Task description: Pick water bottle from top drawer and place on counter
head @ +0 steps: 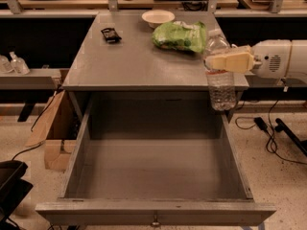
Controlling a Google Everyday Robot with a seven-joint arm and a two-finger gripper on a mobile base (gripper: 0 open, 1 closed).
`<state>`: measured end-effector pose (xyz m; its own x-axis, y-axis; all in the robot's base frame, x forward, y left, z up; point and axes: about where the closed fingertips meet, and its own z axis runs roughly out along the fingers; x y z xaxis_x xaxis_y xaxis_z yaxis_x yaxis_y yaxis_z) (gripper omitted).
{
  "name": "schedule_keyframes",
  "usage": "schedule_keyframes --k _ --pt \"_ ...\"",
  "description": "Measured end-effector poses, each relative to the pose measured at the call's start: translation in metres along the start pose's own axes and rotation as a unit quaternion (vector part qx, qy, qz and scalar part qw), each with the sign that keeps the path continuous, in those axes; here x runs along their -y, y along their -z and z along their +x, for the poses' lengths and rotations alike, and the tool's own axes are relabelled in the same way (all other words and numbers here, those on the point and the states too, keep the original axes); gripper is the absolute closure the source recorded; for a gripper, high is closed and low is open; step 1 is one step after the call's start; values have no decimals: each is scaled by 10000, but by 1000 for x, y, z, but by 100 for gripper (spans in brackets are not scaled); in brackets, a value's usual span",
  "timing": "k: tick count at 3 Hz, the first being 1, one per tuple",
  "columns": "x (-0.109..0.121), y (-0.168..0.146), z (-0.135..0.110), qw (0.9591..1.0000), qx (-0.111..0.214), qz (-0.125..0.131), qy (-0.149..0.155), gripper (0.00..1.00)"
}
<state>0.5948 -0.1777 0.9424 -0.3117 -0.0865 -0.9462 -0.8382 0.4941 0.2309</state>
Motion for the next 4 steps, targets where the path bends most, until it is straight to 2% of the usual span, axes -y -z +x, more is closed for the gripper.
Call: schedule_keyframes --k 1,2,3,4 --pt "2 -16 -18 9998 124 -22 136 100" --pt "7 -50 -71 9969 576 -71 531 100" --pt "7 -90 -121 9892 1167 -60 890 100" --pt "2 -136 -147 9808 1598 -72 1114 100"
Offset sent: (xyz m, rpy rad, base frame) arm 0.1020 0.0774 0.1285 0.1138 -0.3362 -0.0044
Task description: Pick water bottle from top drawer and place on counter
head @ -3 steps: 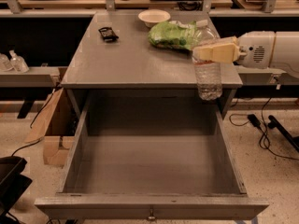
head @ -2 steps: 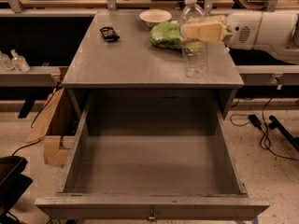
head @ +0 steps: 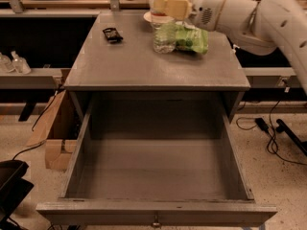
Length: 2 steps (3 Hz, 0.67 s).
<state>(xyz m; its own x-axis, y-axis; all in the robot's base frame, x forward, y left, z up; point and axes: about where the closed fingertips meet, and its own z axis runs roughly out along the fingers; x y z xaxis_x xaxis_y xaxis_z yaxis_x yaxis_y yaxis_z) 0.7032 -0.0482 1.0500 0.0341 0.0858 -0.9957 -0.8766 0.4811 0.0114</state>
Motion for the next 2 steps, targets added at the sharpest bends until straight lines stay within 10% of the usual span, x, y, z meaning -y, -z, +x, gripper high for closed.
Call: schedule_keyframes --k 2 --pt "-24 -81 26 9993 296 13 222 100"
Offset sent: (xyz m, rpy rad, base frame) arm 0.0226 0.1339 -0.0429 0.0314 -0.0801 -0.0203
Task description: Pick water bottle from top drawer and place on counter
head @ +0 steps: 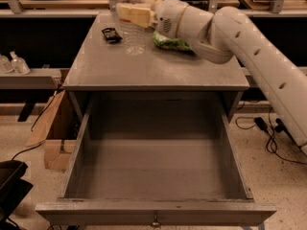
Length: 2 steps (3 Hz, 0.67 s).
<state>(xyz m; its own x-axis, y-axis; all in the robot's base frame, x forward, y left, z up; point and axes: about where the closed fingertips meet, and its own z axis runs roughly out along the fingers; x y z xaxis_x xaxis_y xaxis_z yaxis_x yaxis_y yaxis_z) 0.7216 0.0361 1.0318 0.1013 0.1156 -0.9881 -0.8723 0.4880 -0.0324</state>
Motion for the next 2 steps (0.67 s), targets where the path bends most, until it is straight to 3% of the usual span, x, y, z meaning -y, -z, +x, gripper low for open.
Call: schedule_keyframes --k 2 --pt "-12 -44 57 9996 -7 266 71 100"
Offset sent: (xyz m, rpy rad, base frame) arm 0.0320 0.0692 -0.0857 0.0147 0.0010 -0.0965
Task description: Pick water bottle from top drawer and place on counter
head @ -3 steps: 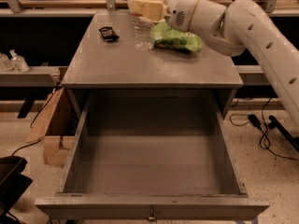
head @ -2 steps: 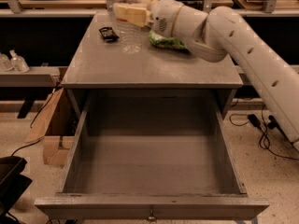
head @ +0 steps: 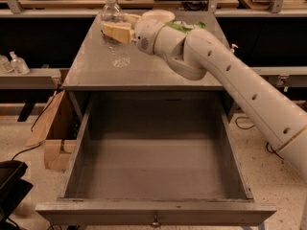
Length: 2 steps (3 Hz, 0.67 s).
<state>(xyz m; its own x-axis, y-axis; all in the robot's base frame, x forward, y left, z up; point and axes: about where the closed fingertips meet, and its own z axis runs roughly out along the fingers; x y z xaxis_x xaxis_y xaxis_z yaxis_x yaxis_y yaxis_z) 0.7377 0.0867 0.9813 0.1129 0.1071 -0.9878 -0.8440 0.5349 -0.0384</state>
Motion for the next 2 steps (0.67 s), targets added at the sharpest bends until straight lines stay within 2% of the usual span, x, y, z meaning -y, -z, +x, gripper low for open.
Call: schedule_keyframes --k 2 --pt "14 -16 40 9991 16 410 76 100"
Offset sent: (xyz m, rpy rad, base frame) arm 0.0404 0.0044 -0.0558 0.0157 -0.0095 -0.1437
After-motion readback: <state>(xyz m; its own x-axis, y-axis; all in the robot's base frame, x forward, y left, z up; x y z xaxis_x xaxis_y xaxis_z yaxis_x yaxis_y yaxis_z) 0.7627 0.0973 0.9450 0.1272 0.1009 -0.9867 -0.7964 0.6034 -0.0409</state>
